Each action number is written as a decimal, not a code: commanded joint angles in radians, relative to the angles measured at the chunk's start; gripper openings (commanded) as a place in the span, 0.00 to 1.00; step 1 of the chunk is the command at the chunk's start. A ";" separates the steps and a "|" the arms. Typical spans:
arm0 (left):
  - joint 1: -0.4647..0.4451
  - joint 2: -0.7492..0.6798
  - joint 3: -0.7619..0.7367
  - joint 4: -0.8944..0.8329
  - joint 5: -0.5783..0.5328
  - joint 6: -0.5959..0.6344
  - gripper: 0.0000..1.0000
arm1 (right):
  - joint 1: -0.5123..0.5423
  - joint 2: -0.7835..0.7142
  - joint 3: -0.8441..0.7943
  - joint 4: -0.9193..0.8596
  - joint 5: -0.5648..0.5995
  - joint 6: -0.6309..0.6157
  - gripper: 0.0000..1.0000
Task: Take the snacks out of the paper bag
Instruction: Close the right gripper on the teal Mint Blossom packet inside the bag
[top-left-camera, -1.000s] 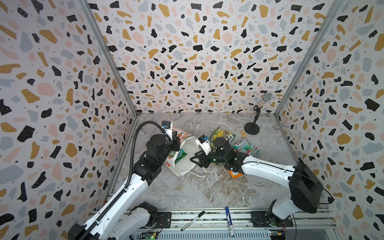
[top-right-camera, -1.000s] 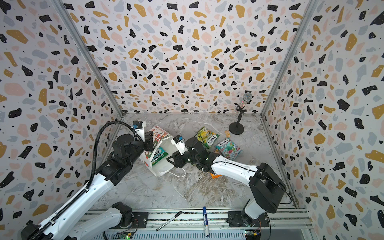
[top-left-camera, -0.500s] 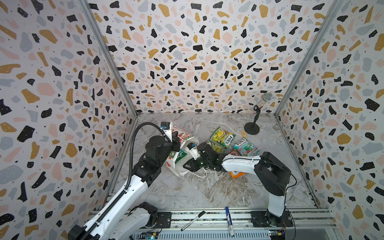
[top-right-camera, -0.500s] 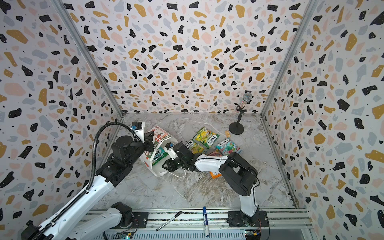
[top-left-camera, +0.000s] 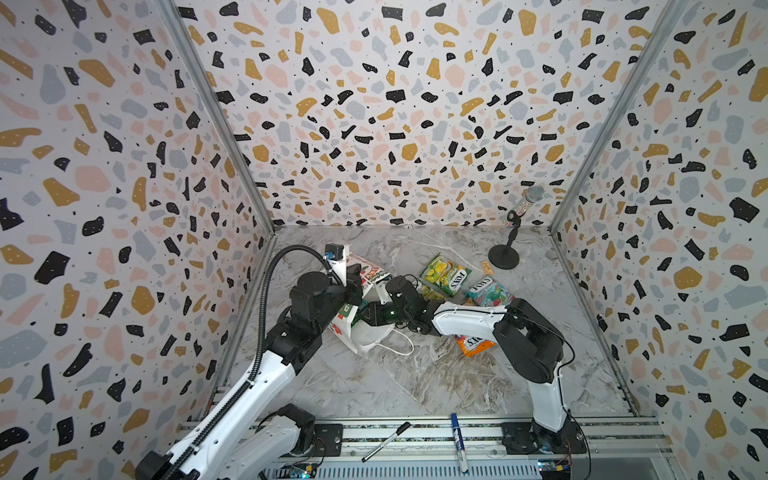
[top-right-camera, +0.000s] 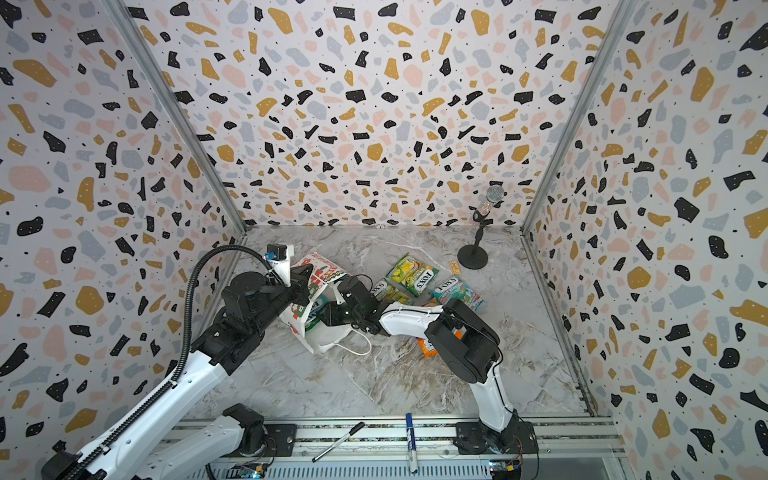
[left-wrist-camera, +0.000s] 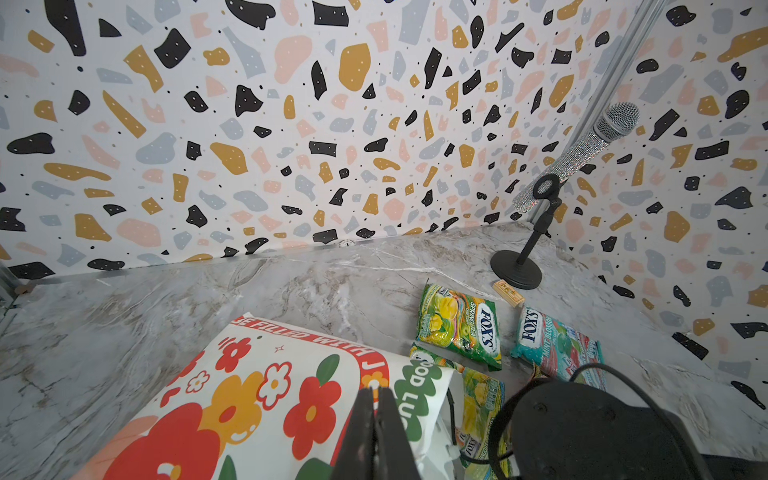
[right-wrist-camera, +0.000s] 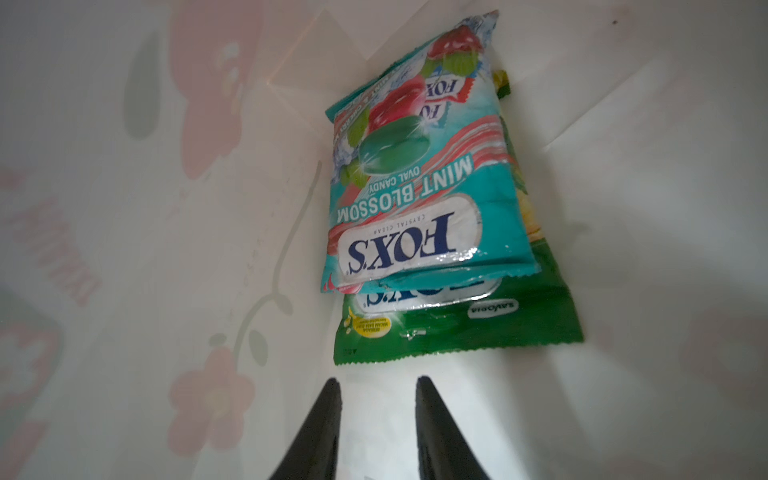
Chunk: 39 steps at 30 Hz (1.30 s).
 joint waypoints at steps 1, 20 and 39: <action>0.006 -0.010 -0.010 0.062 0.023 0.016 0.00 | -0.004 0.021 0.048 0.021 0.033 0.097 0.33; 0.007 -0.004 -0.009 0.058 0.071 0.034 0.00 | -0.022 0.125 0.123 0.095 0.022 0.216 0.38; 0.007 -0.009 -0.007 0.056 0.093 0.041 0.00 | -0.027 0.258 0.232 0.165 0.046 0.352 0.41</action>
